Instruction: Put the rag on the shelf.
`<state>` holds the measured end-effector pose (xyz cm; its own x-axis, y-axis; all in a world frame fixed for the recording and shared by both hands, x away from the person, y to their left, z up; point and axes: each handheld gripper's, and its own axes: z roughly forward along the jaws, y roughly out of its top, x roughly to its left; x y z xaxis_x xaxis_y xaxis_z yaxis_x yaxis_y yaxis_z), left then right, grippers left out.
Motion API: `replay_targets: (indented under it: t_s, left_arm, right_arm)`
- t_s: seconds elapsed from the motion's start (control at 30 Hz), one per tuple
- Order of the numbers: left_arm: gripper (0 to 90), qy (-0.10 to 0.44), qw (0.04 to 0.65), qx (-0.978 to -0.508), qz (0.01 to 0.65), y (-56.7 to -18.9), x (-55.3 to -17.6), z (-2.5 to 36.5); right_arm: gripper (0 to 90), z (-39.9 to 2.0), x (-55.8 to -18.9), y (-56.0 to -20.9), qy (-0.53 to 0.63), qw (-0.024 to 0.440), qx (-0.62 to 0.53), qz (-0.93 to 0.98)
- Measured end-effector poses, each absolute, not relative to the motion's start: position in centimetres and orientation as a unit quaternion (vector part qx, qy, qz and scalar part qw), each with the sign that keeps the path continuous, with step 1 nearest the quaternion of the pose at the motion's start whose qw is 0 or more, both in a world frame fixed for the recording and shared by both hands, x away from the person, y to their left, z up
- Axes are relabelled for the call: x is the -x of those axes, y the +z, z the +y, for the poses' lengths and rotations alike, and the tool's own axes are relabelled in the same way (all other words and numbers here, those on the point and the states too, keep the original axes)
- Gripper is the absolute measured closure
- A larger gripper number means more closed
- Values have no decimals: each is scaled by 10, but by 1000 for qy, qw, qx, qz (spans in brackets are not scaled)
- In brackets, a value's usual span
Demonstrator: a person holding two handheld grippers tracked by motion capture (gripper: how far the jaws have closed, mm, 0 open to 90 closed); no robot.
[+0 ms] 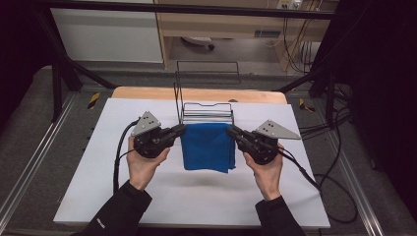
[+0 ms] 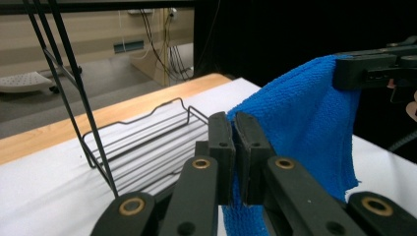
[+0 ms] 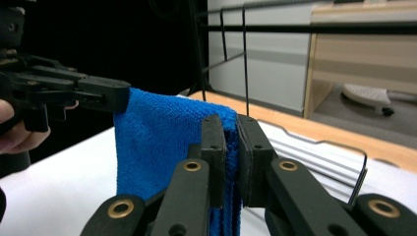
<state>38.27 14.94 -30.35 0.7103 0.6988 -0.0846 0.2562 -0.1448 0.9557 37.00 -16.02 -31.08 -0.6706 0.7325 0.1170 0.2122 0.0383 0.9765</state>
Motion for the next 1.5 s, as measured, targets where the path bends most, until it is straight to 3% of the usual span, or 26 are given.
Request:
replay_targets:
  t_s: [1.5]
  left_arm:
    - [866, 253, 631, -662, 315, -226, -413, 151]
  right_arm:
    - [837, -148, -398, -231, 640, 304, -312, 632]
